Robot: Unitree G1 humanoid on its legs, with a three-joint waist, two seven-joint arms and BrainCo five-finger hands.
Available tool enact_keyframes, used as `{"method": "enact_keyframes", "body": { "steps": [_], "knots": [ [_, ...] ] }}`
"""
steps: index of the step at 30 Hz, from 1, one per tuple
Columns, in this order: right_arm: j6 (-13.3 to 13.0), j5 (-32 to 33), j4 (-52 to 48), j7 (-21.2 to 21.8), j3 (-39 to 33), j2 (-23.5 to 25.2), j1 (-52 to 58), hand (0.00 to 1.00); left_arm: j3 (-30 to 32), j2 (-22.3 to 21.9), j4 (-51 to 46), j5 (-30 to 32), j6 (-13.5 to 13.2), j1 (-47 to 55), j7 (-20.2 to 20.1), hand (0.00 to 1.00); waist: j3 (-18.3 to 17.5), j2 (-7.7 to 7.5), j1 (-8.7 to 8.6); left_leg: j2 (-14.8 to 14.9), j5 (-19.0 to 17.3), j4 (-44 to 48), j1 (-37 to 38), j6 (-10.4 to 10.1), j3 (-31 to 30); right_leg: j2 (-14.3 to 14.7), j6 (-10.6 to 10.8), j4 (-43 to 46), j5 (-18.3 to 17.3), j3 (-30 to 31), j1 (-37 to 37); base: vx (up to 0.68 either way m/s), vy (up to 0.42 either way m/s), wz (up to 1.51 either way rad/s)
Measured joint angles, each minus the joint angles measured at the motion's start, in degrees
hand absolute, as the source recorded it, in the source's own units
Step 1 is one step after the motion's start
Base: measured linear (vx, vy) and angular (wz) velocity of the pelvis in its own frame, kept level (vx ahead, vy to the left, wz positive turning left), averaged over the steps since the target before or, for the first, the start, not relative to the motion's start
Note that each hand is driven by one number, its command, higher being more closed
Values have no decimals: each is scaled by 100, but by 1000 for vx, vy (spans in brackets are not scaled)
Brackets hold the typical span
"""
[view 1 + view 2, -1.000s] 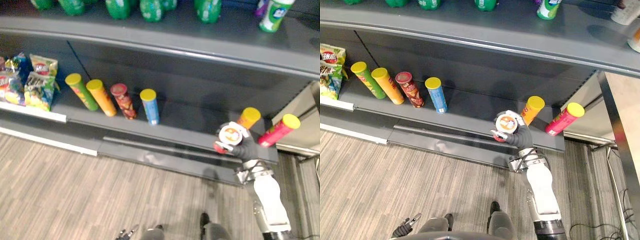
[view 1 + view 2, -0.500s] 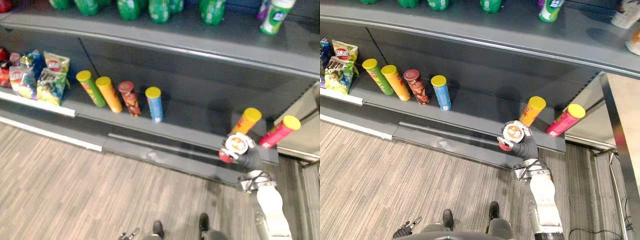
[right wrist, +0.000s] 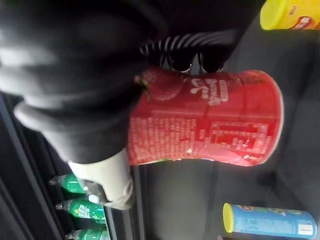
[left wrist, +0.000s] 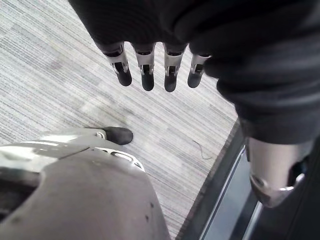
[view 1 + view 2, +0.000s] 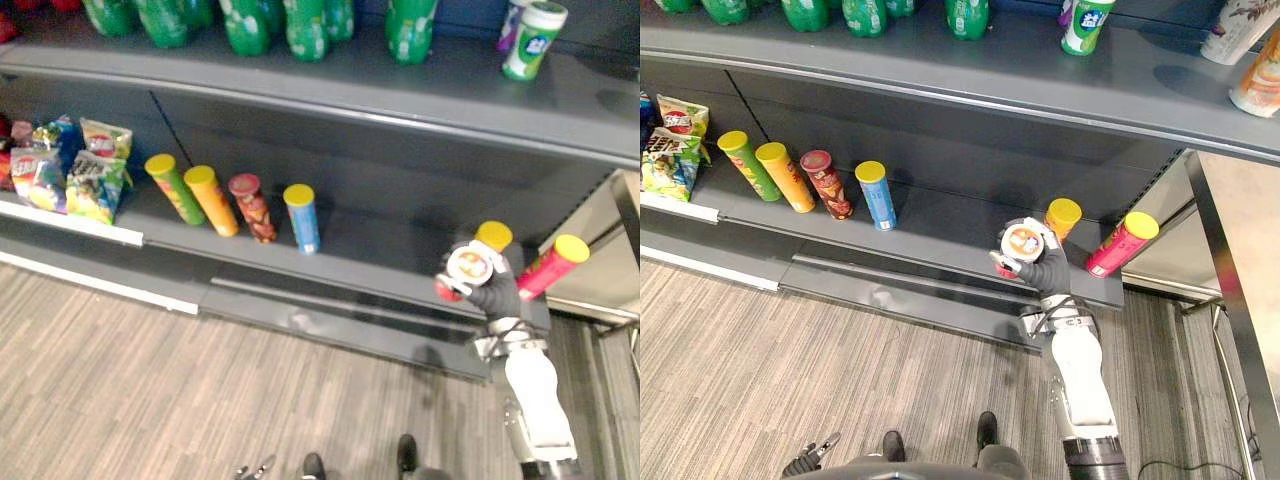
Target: Put the gum and the chips on the shelf.
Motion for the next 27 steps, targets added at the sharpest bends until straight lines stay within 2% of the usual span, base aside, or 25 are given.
{"method": "enact_keyframes", "body": {
  "steps": [5,14,21,27],
  "knots": [
    [12,20,-10,-100,-254,-121,-362,100,-10,-12,26,2,69,12,0,0,-114,-28,-2,-2,5,-11,3,8,4,4,-13,1,10,18,-9,-29,-15,-1],
    [75,583,-12,-64,-352,-590,-1158,100,-59,-11,45,2,101,-1,0,0,-205,-63,-4,5,12,-22,113,17,66,47,-43,-134,130,140,89,-12,-14,-6],
    [95,806,-12,55,6,-773,-1764,100,-64,20,133,2,113,-2,0,0,-290,-102,-1,13,21,-57,202,20,125,65,-57,-187,172,184,169,-22,-10,-3],
    [177,924,-12,62,199,-851,-2286,100,-65,72,173,2,117,6,1,0,-390,-197,1,21,45,-99,236,21,174,80,-58,-187,173,215,168,-7,-5,-2]
  ]
}}
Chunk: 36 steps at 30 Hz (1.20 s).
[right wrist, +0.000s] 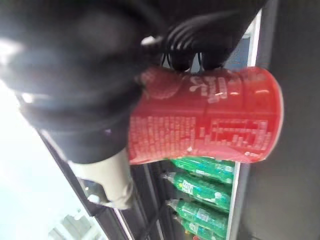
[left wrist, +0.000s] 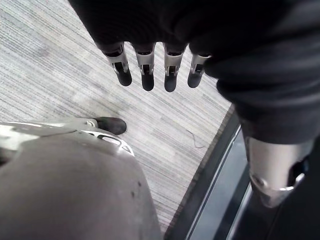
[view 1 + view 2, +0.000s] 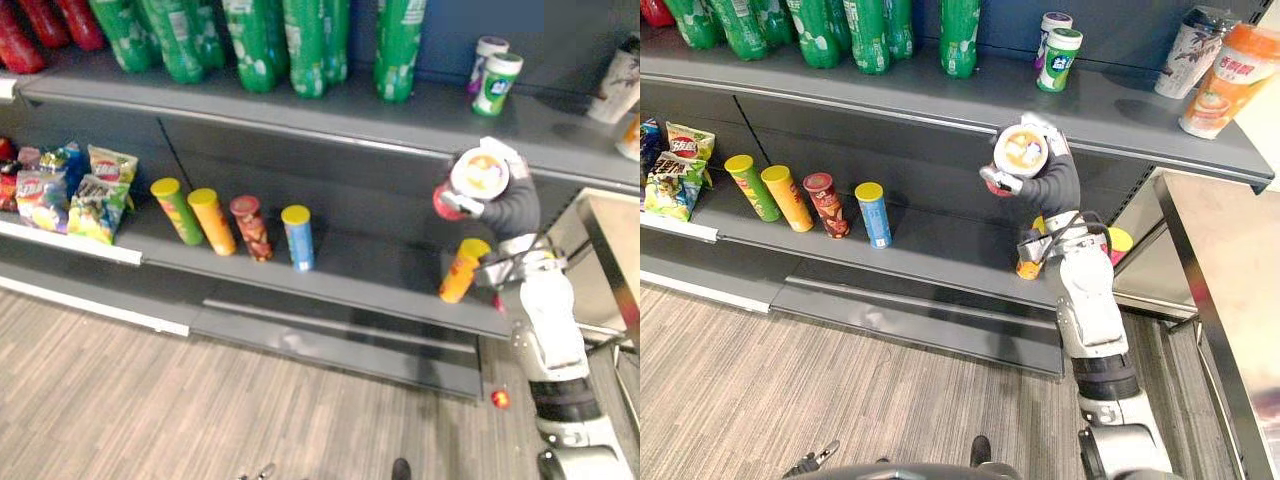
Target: Put the gum and the chips on the shelf.
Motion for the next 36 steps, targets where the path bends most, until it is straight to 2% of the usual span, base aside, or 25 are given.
{"method": "enact_keyframes", "body": {
  "steps": [6,10,15,19,31,36],
  "knots": [
    [19,-1,136,-54,105,-243,-506,100,-9,15,1,2,5,6,2,0,-19,-29,12,-5,1,-23,66,1,15,2,-2,0,5,29,36,-7,-6,-3],
    [38,-6,626,-284,70,-480,-1027,100,-61,20,0,-1,15,1,5,0,-20,-31,12,-2,16,-30,67,-1,-1,5,-2,0,5,17,42,0,0,0],
    [153,-28,1414,-517,59,-672,-1636,100,-70,25,-6,-1,75,-4,6,0,-20,-31,13,5,37,-38,67,-5,-38,11,-2,0,5,-20,55,-14,-16,3],
    [397,-254,2459,-587,51,-904,-2306,100,-183,44,-44,-10,77,-5,4,0,-19,-32,36,9,60,-41,69,-7,-109,12,-3,0,5,-72,88,-25,-20,7],
    [730,-498,4071,-704,-164,-1015,-3479,100,-245,54,-54,-22,79,-93,-16,0,42,-33,149,26,74,-41,78,-13,-110,31,-4,0,5,-67,93,-3,-2,0],
    [770,-587,4418,-694,-167,-1009,-3747,100,-283,67,-57,-22,79,-194,-19,0,162,-38,166,31,74,-41,80,-14,-97,39,-23,-5,19,-55,90,0,0,0]
  ]
}}
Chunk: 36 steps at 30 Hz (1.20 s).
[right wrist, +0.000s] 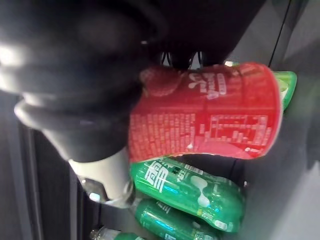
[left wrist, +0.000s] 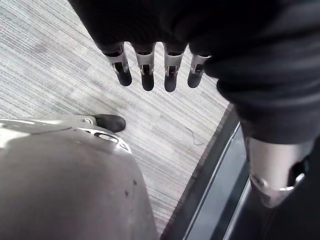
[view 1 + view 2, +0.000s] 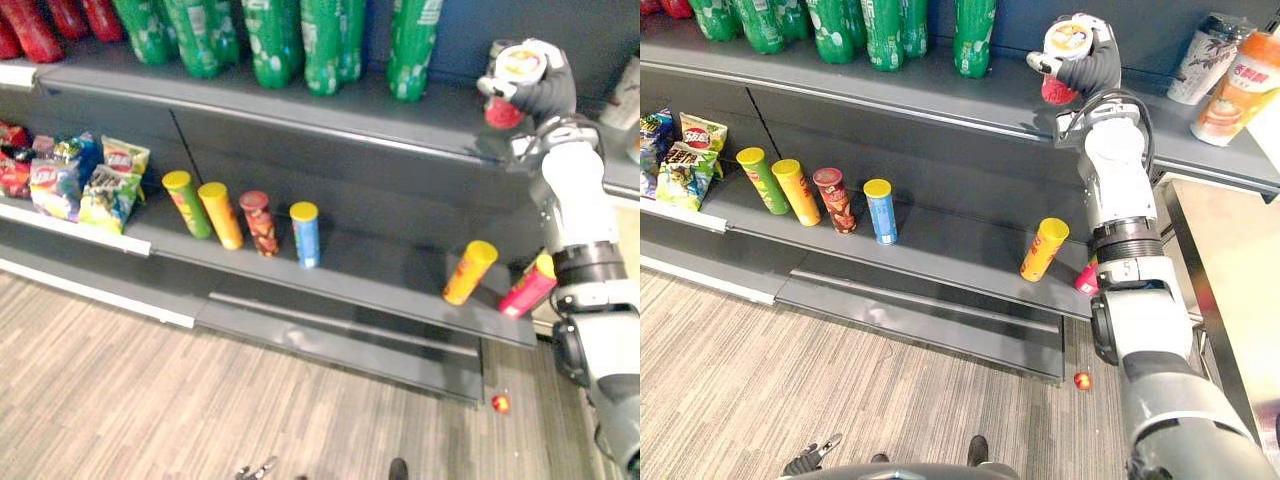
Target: Put the gum and the chips on the shelf.
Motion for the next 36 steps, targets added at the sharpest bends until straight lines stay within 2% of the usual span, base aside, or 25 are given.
{"method": "enact_keyframes", "body": {
  "steps": [14,27,28,36],
  "knots": [
    [33,-3,331,40,-358,43,-13,100,-162,7,-305,-10,3,19,16,0,278,5,2,-18,-5,-6,42,-7,70,-9,1,0,1,13,22,0,0,0],
    [-72,-3,191,38,-480,62,167,100,-179,5,-338,-13,10,25,27,0,314,12,1,-16,-13,-31,88,-17,100,-12,3,0,-2,27,57,0,0,0],
    [-73,-3,175,39,-489,62,181,0,-181,5,-338,-13,21,23,27,0,314,12,1,-15,-13,-31,89,-18,102,-10,3,0,-2,29,57,0,0,0],
    [-37,-108,100,45,-492,144,387,0,-226,6,-338,-9,37,19,41,0,314,10,-2,-5,-20,-20,97,-27,131,2,3,0,-2,62,50,0,0,-1]
  ]
}}
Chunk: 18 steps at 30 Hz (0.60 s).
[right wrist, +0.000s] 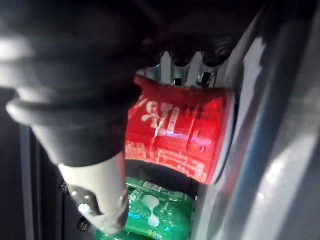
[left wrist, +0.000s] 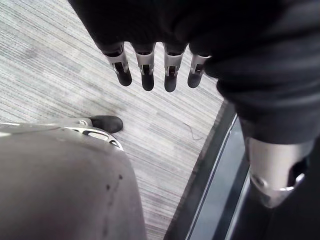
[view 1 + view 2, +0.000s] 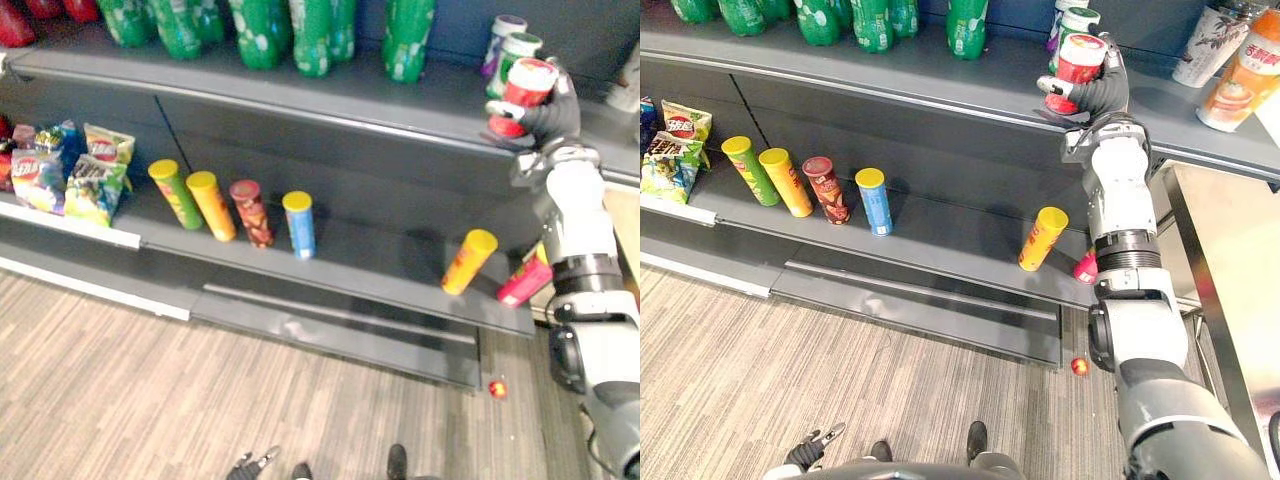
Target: Put the gum and the chips on the shelf.
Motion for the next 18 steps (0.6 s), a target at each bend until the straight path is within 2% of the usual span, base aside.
{"method": "enact_keyframes", "body": {
  "steps": [18],
  "knots": [
    [7,3,29,-179,-210,53,0,0,4,0,-1,-3,1,-8,56,0,-1,-4,4,-1,1,-2,2,1,-7,-1,0,0,0,-8,6,0,0,0]
  ]
}}
